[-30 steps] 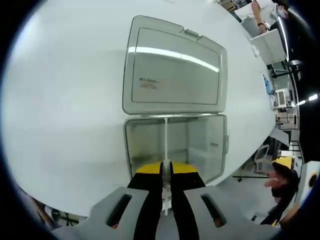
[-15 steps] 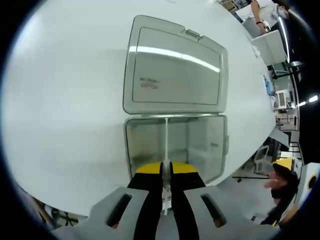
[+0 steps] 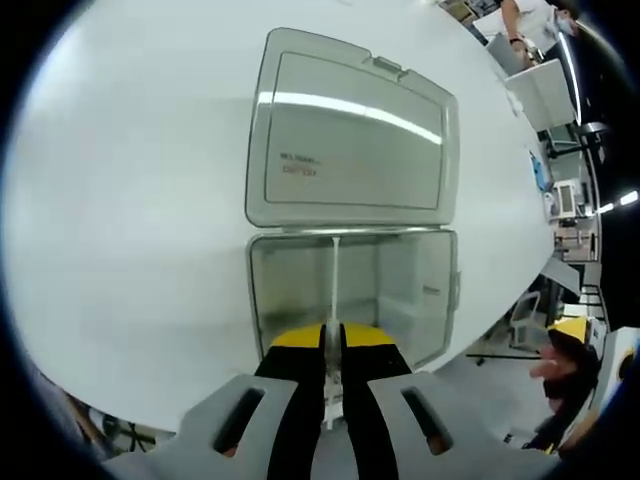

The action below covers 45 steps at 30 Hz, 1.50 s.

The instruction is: Insert the divider into the dual guide fixture by aligning both edges with the guide slots and pushing it downward to the bottom, including one-sided entry, uneven engagement, binding, and posture correction.

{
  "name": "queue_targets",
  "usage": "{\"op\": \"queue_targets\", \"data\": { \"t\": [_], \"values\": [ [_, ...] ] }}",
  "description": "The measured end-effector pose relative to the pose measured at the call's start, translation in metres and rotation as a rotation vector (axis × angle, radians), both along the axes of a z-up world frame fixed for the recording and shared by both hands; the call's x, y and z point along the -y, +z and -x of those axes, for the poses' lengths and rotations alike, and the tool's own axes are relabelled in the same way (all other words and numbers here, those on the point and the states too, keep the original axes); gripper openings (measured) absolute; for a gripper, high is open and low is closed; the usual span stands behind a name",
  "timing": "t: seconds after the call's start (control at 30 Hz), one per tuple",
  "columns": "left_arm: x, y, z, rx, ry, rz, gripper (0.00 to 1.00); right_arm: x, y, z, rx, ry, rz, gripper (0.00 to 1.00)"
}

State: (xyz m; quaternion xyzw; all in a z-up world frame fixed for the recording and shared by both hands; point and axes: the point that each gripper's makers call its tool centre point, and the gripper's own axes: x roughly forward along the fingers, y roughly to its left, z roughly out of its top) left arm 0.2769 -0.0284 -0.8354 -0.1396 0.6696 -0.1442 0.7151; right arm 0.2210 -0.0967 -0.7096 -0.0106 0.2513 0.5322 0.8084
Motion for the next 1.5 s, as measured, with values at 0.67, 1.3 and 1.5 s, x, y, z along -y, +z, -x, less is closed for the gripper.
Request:
{"op": "queue_targets", "data": {
  "t": [0.67, 1.3, 1.5],
  "values": [
    [0.0015, -0.0025, 0.0008, -0.002, -0.005, -0.020, 0.02, 0.0033, -0.0004, -0.0001, -0.002, -0.005, 0.001, 0.61],
    [0.0053, -0.0053, 0.0006, 0.013, -0.088, -0.140, 0.02, 0.0033, -0.0022, 0.0013, -0.004, -0.006, -0.001, 0.60],
    [0.0070, -0.0065, -0.0002, -0.012, -0.151, -0.208, 0.02, 0.0039, -0.0021, 0.0012, -0.004, -0.008, -0.002, 0.60]
  ]
}}
